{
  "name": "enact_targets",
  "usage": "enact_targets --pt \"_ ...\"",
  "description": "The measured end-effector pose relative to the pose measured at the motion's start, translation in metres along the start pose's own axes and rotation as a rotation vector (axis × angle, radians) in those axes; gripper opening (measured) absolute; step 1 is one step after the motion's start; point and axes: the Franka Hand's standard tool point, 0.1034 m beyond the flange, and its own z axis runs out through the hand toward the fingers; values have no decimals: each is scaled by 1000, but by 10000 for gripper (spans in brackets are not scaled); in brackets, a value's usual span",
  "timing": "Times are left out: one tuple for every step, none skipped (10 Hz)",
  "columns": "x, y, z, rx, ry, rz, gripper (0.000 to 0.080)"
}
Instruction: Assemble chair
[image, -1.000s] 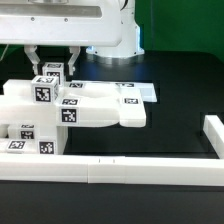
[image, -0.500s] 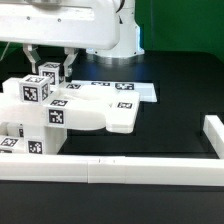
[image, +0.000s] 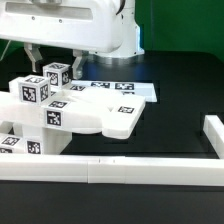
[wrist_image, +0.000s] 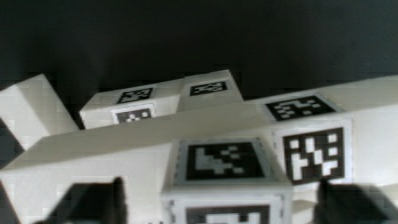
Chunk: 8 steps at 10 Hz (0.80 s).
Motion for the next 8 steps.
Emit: enact_targets --pt "0 -1 0 0 -1 6 608" --pt "-1 -4 0 -2 -1 31 608" --pt "-3 -9 0 -4 -1 43 641" --pt "-2 -7 0 -4 -1 39 641" --pt "-2 -7 0 -4 -1 41 648" --pt "-2 -7 0 -4 -1 40 648" --pt "-2 -7 0 -4 -1 41 649" --pt "-2 -7 0 -5 -1 41 649"
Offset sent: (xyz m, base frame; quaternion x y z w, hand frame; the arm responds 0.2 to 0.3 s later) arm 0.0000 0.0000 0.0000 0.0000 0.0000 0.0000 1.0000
